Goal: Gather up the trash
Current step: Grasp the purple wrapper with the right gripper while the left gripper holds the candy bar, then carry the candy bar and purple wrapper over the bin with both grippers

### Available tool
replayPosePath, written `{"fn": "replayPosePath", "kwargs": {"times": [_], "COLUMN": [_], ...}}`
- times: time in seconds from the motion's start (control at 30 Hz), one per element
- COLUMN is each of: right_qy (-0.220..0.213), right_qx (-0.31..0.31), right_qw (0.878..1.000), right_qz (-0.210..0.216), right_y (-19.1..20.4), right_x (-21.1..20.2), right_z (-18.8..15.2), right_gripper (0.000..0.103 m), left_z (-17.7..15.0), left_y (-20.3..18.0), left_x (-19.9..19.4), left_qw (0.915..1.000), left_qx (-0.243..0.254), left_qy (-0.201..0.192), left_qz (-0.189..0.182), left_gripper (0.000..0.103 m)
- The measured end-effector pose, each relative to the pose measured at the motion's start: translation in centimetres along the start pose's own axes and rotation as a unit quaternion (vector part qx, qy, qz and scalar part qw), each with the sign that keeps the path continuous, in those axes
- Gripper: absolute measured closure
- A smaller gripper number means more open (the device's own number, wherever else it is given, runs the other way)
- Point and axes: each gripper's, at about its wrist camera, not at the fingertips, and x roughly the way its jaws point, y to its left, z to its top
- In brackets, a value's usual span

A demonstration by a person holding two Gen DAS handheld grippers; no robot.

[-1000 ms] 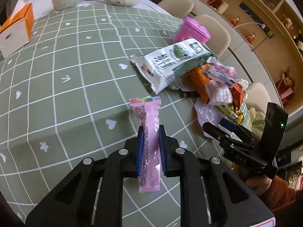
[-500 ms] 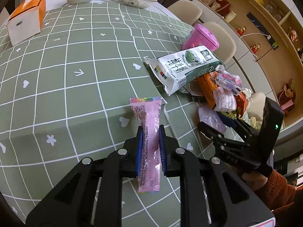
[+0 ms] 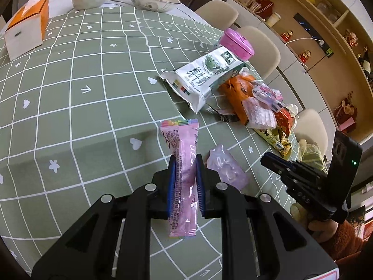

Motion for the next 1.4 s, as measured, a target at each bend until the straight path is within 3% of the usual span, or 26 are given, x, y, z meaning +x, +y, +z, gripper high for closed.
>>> {"fn": "replayPosePath", "kwargs": {"times": [0.07,0.17,0.2,0.37,0.43,0.47,0.67,0.97,1.4], "right_qy": [-0.004,0.006,0.009,0.029,0.027,0.030,0.006,-0.074,-0.136], "right_qx": [0.028,0.049,0.047,0.016,0.002,-0.012,-0.032,0.008,0.061], "right_qw": [0.999,0.998,0.997,0.999,0.999,0.999,0.999,0.996,0.978], "right_qz": [0.019,0.051,0.056,0.023,0.017,0.012,0.013,-0.052,-0.143], "right_y": [-0.4,0.1,0.4,3.0,3.8,4.3,5.4,0.8,-9.3], "right_x": [-0.3,0.2,0.5,3.0,3.1,3.2,0.1,-9.3,-20.9], "right_z": [-0.5,-1.1,-1.3,-1.7,-1.6,-1.5,-1.0,-1.1,-5.0], "right_gripper": [0.090,0.072,0.071,0.071,0.076,0.098,0.100,0.100,0.100], "left_z": [-0.1,-0.3,-0.3,-0.5,-0.5,-0.5,-0.4,0.2,0.7], "left_y": [0.0,0.4,0.6,1.3,1.4,1.4,0.2,-7.1,-23.3], "left_x": [-0.1,-0.2,-0.2,-0.5,-0.7,-0.9,-2.1,-4.0,-2.1], "left_qw": [1.0000,1.0000,1.0000,0.9999,0.9999,0.9998,0.9997,0.9948,0.9724], "left_qx": [0.000,-0.003,-0.003,-0.005,-0.005,-0.005,0.006,0.091,0.204], "left_qy": [-0.001,0.000,0.000,0.001,0.000,-0.002,-0.014,-0.044,-0.072], "left_qz": [0.001,0.004,0.005,0.014,0.016,0.018,0.017,-0.011,-0.088], "left_gripper": [0.089,0.089,0.089,0.089,0.089,0.089,0.089,0.089,0.089]}}
